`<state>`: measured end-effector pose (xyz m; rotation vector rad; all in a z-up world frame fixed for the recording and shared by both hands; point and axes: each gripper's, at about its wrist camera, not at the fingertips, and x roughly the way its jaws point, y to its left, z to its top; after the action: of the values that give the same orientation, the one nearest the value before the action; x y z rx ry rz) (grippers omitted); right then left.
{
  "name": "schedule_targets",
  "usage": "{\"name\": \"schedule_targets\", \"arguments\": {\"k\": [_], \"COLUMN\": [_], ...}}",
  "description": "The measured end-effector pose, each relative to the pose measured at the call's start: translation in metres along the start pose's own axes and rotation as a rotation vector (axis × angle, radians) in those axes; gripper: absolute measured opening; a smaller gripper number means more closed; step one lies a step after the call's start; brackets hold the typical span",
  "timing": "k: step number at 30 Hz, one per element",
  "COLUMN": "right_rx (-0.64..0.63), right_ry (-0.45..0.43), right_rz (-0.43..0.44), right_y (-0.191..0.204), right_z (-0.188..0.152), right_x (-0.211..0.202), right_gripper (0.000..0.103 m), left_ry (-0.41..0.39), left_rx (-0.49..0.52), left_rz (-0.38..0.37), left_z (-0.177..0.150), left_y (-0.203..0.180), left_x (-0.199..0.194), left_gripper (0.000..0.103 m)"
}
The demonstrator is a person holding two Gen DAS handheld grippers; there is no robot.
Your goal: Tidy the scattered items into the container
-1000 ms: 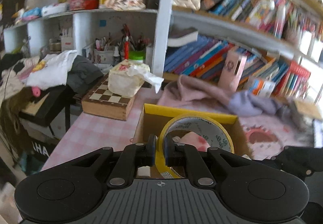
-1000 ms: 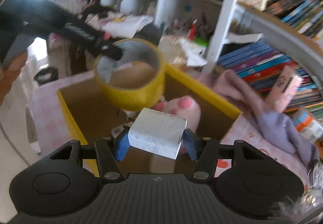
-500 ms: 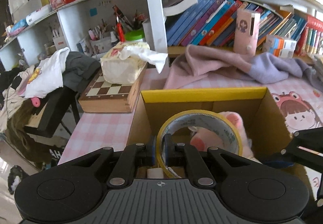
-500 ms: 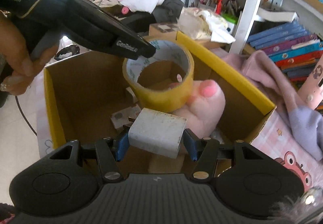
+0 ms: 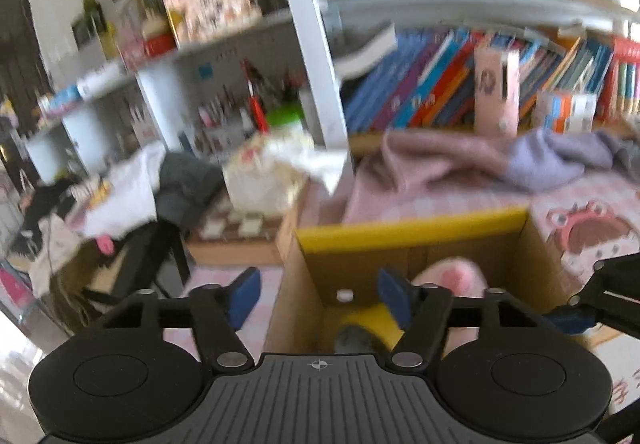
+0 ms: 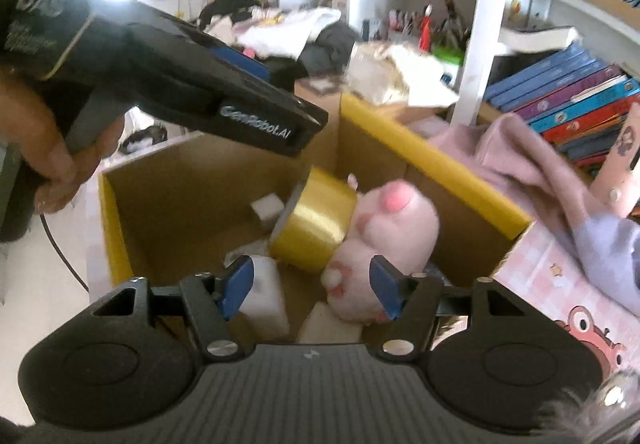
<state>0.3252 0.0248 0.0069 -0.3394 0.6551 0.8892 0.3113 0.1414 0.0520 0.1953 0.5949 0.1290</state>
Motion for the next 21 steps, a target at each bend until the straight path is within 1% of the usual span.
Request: {"name": "schedule_targets", "arguments": {"k": [4, 5, 10, 12, 17, 21], "right_rx": [0.014, 0.02, 0.049, 0.058, 0.11, 0.127], "right_ry": [-0.08, -0.099, -0.192, -0.231, -0.297, -0.332], "right_rz": [-0.041, -0.054, -0.133, -0.18, -0.294, -0.374], "right_y": [0.002, 0.003, 0.011, 0.018, 0.037, 0.061], "right_z": [0.002, 0.002, -0.008, -0.016, -0.045, -0.074], "right_x": [-0.031, -0.039, -0.087, -0.107, -0.15, -0.182], "right_gripper": [0.065, 0.066, 0.068, 0.069, 0.07, 0.072], "left_ry": [-0.092, -0.117, -0.224, -0.256, -0.302, -0.296], "left_rx": [-0.024, -0.035, -0.105, -0.125, -0.179, -0.207], "left_rz": [0.002, 0.008, 0.01, 0.01, -0.015, -0.041], "left_z": [0.008, 0.009, 0.004, -0.002, -0.03, -0.061], "left_y": [0.0, 0.0, 0.004, 0.005, 0.003, -0.007], "left_x": [-0.038, -0.049, -0.104, -0.123, -0.167, -0.194], "left_gripper": [0.083, 0.087, 0.094, 0.096, 0.099, 0.1]}}
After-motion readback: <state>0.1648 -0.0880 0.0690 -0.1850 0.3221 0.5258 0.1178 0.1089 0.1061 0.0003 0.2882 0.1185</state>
